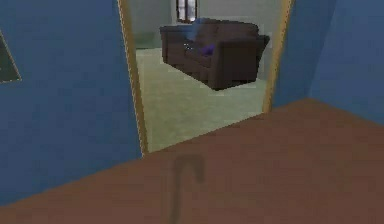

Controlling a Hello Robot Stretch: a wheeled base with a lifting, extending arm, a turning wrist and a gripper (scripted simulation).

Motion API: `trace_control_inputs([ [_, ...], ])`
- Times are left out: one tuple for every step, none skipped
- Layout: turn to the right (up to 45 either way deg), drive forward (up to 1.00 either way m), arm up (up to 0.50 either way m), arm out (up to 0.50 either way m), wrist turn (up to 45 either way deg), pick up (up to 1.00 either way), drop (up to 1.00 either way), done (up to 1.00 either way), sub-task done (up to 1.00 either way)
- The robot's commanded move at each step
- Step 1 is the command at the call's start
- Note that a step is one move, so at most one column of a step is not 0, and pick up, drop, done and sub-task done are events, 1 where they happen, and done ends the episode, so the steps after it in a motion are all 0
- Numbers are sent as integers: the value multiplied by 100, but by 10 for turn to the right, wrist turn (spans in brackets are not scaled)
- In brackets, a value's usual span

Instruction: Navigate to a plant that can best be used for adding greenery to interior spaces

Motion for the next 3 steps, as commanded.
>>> trace_control_inputs([
  [0,100,0,0,0,0,0,0,0],
  [-30,0,0,0,0,0,0,0,0],
  [0,30,0,0,0,0,0,0,0],
])
